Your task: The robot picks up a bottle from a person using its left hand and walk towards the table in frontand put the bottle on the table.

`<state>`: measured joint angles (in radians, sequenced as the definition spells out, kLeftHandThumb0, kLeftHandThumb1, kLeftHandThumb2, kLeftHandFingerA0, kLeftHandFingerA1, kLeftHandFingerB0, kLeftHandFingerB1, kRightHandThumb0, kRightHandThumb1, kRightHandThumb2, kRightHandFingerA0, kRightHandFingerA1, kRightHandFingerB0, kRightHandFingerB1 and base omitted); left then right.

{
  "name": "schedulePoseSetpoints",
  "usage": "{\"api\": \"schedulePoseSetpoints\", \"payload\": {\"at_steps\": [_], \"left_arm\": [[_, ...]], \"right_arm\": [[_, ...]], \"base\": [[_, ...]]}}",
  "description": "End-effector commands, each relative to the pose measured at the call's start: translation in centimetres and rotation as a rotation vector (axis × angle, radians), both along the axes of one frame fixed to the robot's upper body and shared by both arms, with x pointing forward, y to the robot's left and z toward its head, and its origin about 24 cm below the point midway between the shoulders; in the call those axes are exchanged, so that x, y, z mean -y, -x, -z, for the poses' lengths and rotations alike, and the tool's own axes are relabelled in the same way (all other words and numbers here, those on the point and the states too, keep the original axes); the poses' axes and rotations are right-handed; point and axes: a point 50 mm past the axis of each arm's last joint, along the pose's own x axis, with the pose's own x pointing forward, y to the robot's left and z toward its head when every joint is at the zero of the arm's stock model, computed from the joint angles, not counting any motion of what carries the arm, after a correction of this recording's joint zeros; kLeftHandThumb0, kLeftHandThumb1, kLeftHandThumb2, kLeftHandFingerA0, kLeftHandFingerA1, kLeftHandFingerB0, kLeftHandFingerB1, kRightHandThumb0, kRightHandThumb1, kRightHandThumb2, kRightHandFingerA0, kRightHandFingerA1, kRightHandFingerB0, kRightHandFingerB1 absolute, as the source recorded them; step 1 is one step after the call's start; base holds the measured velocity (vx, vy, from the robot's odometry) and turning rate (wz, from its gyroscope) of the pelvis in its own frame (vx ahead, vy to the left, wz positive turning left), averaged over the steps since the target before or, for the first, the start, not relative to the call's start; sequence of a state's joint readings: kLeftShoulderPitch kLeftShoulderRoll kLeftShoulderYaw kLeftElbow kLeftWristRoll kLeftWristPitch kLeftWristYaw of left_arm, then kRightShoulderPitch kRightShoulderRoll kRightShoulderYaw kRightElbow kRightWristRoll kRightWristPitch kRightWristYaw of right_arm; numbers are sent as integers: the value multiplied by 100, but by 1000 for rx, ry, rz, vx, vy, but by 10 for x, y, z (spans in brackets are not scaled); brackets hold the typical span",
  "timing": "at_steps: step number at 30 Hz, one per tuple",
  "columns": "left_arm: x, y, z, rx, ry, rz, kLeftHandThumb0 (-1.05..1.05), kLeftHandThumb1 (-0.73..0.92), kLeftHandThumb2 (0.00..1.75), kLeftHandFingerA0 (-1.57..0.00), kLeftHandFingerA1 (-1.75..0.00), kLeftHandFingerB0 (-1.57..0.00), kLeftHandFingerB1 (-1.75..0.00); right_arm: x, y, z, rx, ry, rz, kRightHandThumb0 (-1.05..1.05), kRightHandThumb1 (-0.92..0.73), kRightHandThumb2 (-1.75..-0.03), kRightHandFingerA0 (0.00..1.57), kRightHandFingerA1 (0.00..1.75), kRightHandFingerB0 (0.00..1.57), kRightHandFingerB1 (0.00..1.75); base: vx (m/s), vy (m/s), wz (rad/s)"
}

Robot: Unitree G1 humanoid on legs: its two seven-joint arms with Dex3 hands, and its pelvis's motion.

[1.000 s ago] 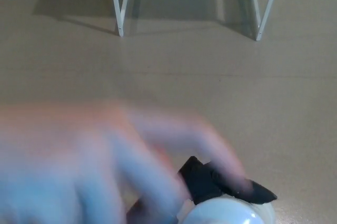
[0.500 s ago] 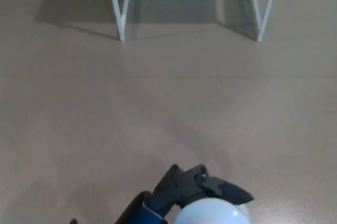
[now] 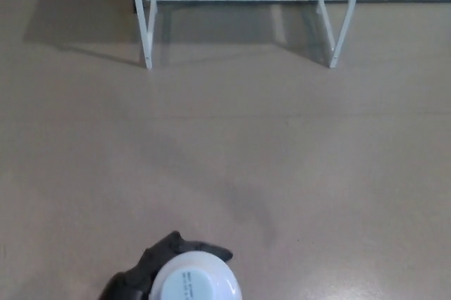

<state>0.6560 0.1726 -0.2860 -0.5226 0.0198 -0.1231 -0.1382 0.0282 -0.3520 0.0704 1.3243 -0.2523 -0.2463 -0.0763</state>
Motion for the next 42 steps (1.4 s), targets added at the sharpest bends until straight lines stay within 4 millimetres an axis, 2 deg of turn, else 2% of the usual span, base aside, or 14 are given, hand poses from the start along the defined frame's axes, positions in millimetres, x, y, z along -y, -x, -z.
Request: {"api": "schedulePoseSetpoints", "payload": {"at_steps": [1, 9, 13, 14, 15, 16, 17, 22, 27, 29, 34, 39, 42], "left_arm": [[1, 0, -8, 87, 60, 9, 1, 85, 75, -94, -146, -69, -110], [2, 3, -8, 62, 67, 11, 0, 88, 73, -95, -147, -70, -109], [2, 4, -7, 54, 72, 11, -2, 88, 68, -92, -147, -71, -107], [3, 5, -7, 48, 76, 8, -5, 88, 68, -92, -138, -72, -106], [3, 5, -7, 41, 83, 6, -5, 88, 68, -92, -138, -72, -106], [3, 5, -7, 35, 93, 6, -3, 89, 67, -87, -141, -70, -107], [3, 5, -7, 36, 97, 8, 0, 90, 68, -88, -146, -69, -109], [2, 4, -6, 59, 79, 16, 1, 87, 74, -95, -146, -71, -110], [2, 4, -6, 55, 54, 0, 1, 86, 75, -95, -147, -71, -109], [1, 4, -5, 49, 59, 1, 2, 86, 75, -95, -147, -71, -109], [1, 6, -4, 36, 78, 0, 2, 87, 75, -94, -147, -70, -108], [0, 7, -3, 39, 68, 0, 2, 86, 74, -96, -147, -70, -110], [0, 7, -3, 40, 65, -4, 3, 85, 74, -99, -148, -70, -110]], "right_arm": [[5, 0, -2, -10, 6, 4, -36, -70, -61, 73, 54, 57, 43], [6, 1, -2, -23, 1, 5, -37, -70, -62, 71, 53, 57, 43], [6, 1, -2, -26, 1, 3, -38, -70, -62, 72, 55, 58, 44], [6, 1, -2, -26, 2, 2, -37, -70, -61, 72, 55, 58, 44], [6, 1, -2, -27, 3, 0, -37, -70, -61, 72, 55, 58, 44], [6, 1, -2, -24, 2, -5, -36, -71, -61, 72, 56, 57, 44], [6, 0, -2, -24, -1, -8, -36, -71, -61, 71, 55, 57, 44], [5, 0, -2, -27, -5, -12, -37, -70, -62, 71, 55, 56, 43], [5, -1, -3, -27, -3, -41, -37, -71, -61, 73, 62, 58, 45], [5, 0, -3, -33, -4, -49, -38, -70, -61, 72, 59, 59, 45], [5, 2, -2, -45, -1, -45, -39, -69, -61, 78, 62, 60, 45], [4, 2, -1, -60, 0, -60, -38, -70, -61, 82, 68, 60, 45], [4, 3, -1, -69, -6, -72, -38, -70, -61, 77, 63, 59, 45]], "base": [[211, 52, 2], [252, -120, 11], [221, -409, 30], [337, -257, 38], [346, -190, 1], [315, -173, 8], [261, -142, -1], [339, -34, -9], [434, 129, -28], [544, 99, -39], [466, 87, -1], [361, -147, 14], [485, -316, 14]]}}
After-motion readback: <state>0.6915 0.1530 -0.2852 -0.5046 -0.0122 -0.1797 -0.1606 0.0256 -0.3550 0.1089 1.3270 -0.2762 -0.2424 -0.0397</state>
